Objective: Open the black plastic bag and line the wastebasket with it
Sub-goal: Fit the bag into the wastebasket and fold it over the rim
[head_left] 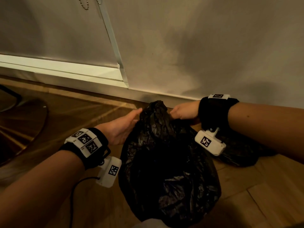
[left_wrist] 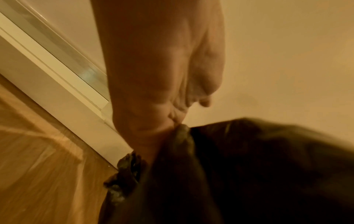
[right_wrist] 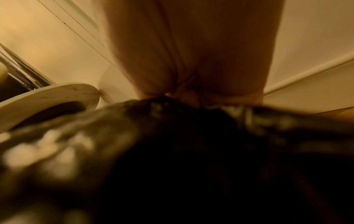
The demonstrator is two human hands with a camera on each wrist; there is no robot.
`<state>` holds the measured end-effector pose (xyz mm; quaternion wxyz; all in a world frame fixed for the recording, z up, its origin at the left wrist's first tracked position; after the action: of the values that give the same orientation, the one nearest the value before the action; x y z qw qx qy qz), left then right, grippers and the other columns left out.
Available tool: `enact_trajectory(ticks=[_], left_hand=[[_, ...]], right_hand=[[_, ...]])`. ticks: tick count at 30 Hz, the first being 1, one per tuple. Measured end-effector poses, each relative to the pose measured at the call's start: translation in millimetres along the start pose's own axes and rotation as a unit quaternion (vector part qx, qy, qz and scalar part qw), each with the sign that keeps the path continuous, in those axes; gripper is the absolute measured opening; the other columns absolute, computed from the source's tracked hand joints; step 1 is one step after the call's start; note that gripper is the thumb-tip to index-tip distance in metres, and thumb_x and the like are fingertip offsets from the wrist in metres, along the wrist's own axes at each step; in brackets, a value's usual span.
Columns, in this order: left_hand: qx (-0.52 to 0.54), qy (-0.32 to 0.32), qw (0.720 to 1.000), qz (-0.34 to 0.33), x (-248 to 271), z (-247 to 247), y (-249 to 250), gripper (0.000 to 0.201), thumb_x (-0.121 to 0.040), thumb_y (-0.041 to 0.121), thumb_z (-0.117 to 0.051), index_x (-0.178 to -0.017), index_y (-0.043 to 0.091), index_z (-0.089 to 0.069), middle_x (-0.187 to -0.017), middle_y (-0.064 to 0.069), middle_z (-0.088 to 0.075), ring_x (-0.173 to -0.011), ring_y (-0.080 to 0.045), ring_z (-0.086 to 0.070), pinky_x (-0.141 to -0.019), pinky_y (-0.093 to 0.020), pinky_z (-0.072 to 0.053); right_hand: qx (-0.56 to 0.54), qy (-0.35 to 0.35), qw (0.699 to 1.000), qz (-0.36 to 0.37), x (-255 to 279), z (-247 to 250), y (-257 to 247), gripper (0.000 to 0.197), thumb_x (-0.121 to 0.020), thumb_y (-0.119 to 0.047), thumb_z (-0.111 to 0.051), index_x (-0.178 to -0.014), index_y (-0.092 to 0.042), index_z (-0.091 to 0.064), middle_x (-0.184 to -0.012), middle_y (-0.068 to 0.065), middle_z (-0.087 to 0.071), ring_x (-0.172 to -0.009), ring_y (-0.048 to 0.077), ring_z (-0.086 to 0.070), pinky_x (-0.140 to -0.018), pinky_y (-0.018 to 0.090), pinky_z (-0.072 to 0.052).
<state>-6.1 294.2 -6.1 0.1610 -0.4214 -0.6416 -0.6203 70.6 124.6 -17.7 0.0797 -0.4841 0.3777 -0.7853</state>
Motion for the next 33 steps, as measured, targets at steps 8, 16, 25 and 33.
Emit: enact_trajectory(ticks=[8, 16, 25, 33], left_hand=[[-0.085, 0.024, 0.996, 0.018, -10, 3, -5, 0.026, -0.097, 0.021, -0.056, -0.116, 0.006, -0.067, -0.115, -0.013, -0.071, -0.097, -0.019, -0.071, -0.087, -0.03, -0.057], [-0.011, 0.027, 0.999, 0.033, -14, 6, -11, 0.023, -0.1, 0.019, -0.049, -0.109, 0.008, -0.068, -0.109, -0.012, -0.073, -0.098, -0.022, -0.069, -0.096, -0.037, -0.05], [-0.037, -0.009, 0.999, -0.012, -15, -12, 4, 0.051, -0.083, 0.036, -0.062, -0.132, 0.025, -0.05, -0.132, -0.007, -0.061, -0.12, -0.021, -0.059, -0.104, -0.037, -0.047], [-0.032, -0.008, 0.999, 0.02, -18, -9, -3, 0.029, -0.097, 0.025, -0.049, -0.102, 0.003, -0.068, -0.097, -0.009, -0.076, -0.086, -0.018, -0.073, -0.087, -0.03, -0.055]], right_hand=[[-0.167, -0.101, 0.981, -0.008, 7, -9, -5, 0.034, -0.092, -0.012, -0.054, -0.126, -0.008, -0.054, -0.116, 0.012, -0.066, -0.099, 0.021, -0.068, -0.091, 0.035, -0.053], [-0.002, -0.149, 0.989, 0.0, 29, -5, 5, 0.053, -0.082, -0.019, -0.07, -0.129, -0.004, -0.052, -0.12, 0.011, -0.065, -0.101, 0.021, -0.066, -0.09, 0.029, -0.055], [0.032, -0.038, 0.998, -0.026, 9, 4, 3, 0.014, -0.094, -0.008, -0.051, -0.087, -0.01, -0.063, -0.061, -0.007, -0.071, -0.058, 0.006, -0.067, -0.062, 0.021, -0.055], [-0.075, -0.015, 0.997, 0.016, 5, 13, -13, 0.074, -0.09, -0.008, -0.057, -0.147, -0.038, -0.02, -0.146, 0.014, -0.035, -0.115, 0.035, -0.057, -0.09, 0.042, -0.054]])
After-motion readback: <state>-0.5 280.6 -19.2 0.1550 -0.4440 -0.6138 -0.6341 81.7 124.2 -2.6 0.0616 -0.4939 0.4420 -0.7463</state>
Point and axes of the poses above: each hand's wrist, its own x-axis away from the middle knuckle, its own z-axis out of the back of the hand, y = z × x, the point moved 7 cm from there along -x, towards the middle knuckle
